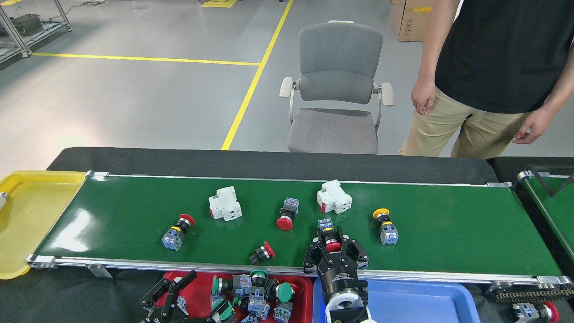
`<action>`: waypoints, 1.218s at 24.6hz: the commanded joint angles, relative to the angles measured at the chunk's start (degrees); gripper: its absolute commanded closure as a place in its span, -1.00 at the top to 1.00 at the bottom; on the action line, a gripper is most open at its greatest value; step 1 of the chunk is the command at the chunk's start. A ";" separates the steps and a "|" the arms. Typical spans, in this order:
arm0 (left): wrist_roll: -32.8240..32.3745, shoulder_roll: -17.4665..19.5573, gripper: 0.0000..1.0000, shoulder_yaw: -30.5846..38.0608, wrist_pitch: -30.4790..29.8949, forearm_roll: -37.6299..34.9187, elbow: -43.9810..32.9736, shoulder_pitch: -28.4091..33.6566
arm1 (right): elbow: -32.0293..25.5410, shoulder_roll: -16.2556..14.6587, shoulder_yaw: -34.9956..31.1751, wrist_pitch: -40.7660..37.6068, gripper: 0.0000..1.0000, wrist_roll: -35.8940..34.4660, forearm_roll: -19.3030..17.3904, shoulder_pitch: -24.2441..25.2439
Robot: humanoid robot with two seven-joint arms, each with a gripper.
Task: Pick switch part from conveyor to tray
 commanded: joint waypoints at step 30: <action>7.34 14.16 0.93 9.34 14.21 -0.11 36.82 -19.72 | -14.87 -8.12 -17.39 1.51 1.00 -12.44 1.82 22.20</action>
